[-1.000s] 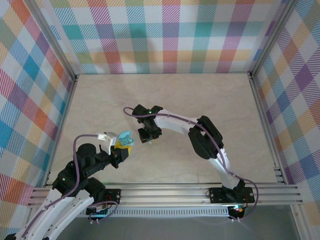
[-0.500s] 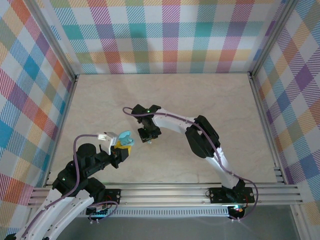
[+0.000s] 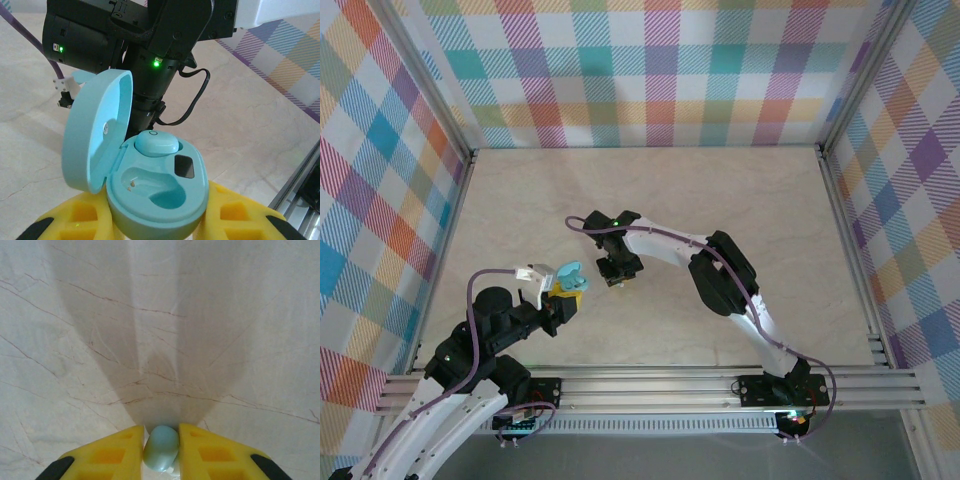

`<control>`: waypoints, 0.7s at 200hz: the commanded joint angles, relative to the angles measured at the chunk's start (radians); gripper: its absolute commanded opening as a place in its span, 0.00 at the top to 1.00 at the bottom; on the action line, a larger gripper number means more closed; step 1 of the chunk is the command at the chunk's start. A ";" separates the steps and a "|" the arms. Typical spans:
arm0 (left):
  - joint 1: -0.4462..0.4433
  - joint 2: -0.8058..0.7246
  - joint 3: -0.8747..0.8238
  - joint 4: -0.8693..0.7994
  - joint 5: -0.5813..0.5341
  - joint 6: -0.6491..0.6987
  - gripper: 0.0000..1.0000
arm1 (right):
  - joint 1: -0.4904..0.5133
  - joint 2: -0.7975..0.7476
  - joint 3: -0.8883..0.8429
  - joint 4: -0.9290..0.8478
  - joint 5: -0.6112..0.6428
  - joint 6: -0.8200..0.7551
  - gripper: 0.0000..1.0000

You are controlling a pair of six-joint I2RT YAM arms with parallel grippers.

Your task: Insert the wireless bluetooth earbuds into the charging case

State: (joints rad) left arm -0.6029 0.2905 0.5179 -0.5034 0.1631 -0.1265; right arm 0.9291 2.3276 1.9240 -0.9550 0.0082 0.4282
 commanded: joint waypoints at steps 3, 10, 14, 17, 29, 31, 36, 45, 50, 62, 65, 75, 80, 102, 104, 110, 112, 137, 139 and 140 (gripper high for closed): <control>-0.008 -0.006 0.014 0.010 0.005 0.007 1.00 | 0.008 -0.022 0.012 -0.041 0.009 -0.014 0.78; -0.008 -0.003 0.014 0.015 0.007 0.006 1.00 | 0.007 -0.033 0.010 -0.041 0.014 -0.017 0.78; -0.008 0.000 0.014 0.017 0.009 0.005 1.00 | 0.007 -0.039 0.009 -0.041 0.017 -0.018 0.78; -0.008 0.002 0.014 0.020 0.008 0.005 1.00 | 0.005 -0.044 0.008 -0.041 0.016 -0.019 0.78; -0.008 0.012 0.019 0.027 0.014 0.006 1.00 | 0.001 -0.066 -0.001 -0.036 0.018 -0.022 0.78; -0.008 0.014 0.020 0.028 0.015 0.005 1.00 | -0.001 -0.069 -0.004 -0.035 0.018 -0.023 0.79; -0.007 0.019 0.020 0.031 0.017 0.007 1.00 | -0.004 -0.079 -0.010 -0.032 0.018 -0.025 0.79; -0.008 0.029 0.019 0.039 0.020 0.009 1.00 | -0.010 -0.097 -0.024 -0.026 0.014 -0.026 0.79; -0.008 0.034 0.017 0.044 0.022 0.010 1.00 | -0.016 -0.111 -0.034 -0.021 0.011 -0.025 0.79; -0.008 0.047 0.007 0.073 0.029 0.005 1.00 | -0.030 -0.144 -0.067 -0.006 0.005 -0.022 0.79; -0.008 0.051 0.005 0.082 0.032 0.002 1.00 | -0.035 -0.151 -0.075 0.000 0.002 -0.020 0.79; -0.008 0.064 -0.007 0.119 0.044 -0.009 1.00 | -0.051 -0.187 -0.113 0.017 -0.009 -0.013 0.80; -0.008 0.072 -0.015 0.139 0.050 -0.012 1.00 | -0.060 -0.206 -0.133 0.025 -0.013 -0.009 0.80; -0.008 0.124 -0.034 0.216 0.071 -0.015 1.00 | -0.106 -0.305 -0.243 0.069 -0.031 0.008 0.80; -0.008 0.129 -0.036 0.234 0.073 -0.015 1.00 | -0.110 -0.315 -0.255 0.074 -0.034 0.009 0.80; -0.008 0.150 -0.037 0.269 0.083 -0.012 1.00 | -0.126 -0.346 -0.289 0.089 -0.046 0.014 0.80; -0.008 0.156 -0.037 0.277 0.087 -0.011 1.00 | -0.132 -0.356 -0.300 0.093 -0.051 0.017 0.80; -0.008 0.252 -0.038 0.373 0.131 0.001 1.00 | -0.199 -0.485 -0.430 0.140 -0.091 0.039 0.80; -0.008 0.261 -0.037 0.382 0.133 0.002 1.00 | -0.202 -0.495 -0.438 0.142 -0.093 0.040 0.80; -0.008 0.265 -0.036 0.386 0.134 0.002 1.00 | -0.206 -0.500 -0.442 0.144 -0.094 0.041 0.80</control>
State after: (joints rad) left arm -0.6025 0.4908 0.4927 -0.2836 0.2352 -0.1345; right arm 0.7742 1.9408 1.5745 -0.8612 -0.0319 0.4381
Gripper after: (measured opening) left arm 0.294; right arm 0.204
